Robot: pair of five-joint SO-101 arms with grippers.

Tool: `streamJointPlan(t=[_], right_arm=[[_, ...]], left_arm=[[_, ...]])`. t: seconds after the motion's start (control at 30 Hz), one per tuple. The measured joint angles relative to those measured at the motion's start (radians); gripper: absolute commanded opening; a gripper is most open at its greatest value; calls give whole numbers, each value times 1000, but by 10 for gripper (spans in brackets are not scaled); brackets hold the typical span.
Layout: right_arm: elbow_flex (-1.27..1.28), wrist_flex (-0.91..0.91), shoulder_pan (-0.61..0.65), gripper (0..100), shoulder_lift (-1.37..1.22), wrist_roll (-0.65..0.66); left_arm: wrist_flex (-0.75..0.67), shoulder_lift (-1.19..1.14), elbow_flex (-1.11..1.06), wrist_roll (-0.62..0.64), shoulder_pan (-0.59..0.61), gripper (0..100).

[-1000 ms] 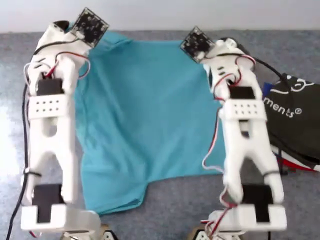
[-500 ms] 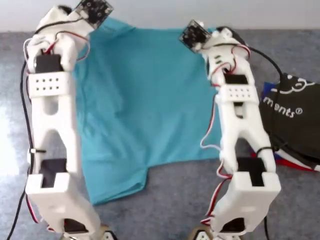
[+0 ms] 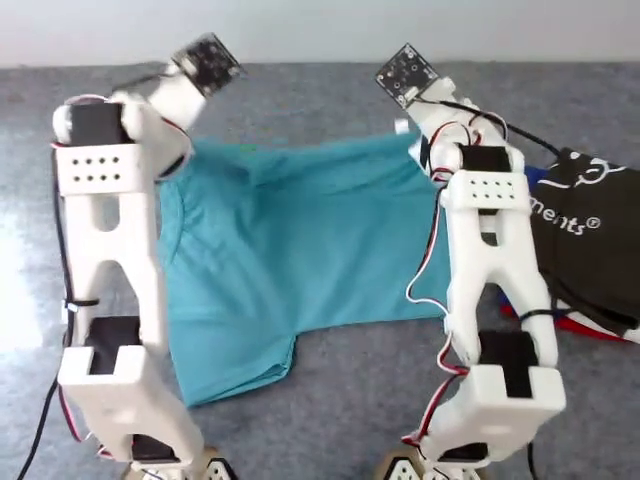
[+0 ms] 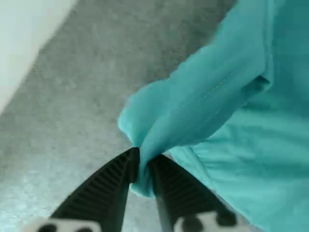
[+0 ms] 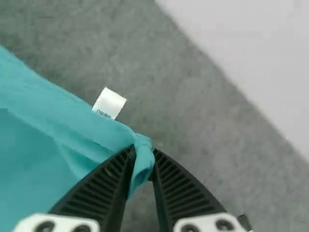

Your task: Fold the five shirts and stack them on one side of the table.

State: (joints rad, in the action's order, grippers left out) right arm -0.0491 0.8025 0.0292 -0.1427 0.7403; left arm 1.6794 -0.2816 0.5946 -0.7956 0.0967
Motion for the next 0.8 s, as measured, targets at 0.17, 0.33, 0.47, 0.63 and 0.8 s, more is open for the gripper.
streamJointPlan(t=[0.17,0.33,0.47,0.63,0.8], right_arm=[[0,201,-5,10,41,-14],[17,419,-5,10,41,-14],[64,512,-18,10,41,-14],[97,552,-64,10,41,-15],[115,591,-77,12,41,-15]], left_arm=[[51,11,-28,58,-17,14],[54,120,-253,92,-41,14],[55,252,-532,124,-77,14],[55,417,-872,152,-147,14],[54,503,-1077,192,-157,14]])
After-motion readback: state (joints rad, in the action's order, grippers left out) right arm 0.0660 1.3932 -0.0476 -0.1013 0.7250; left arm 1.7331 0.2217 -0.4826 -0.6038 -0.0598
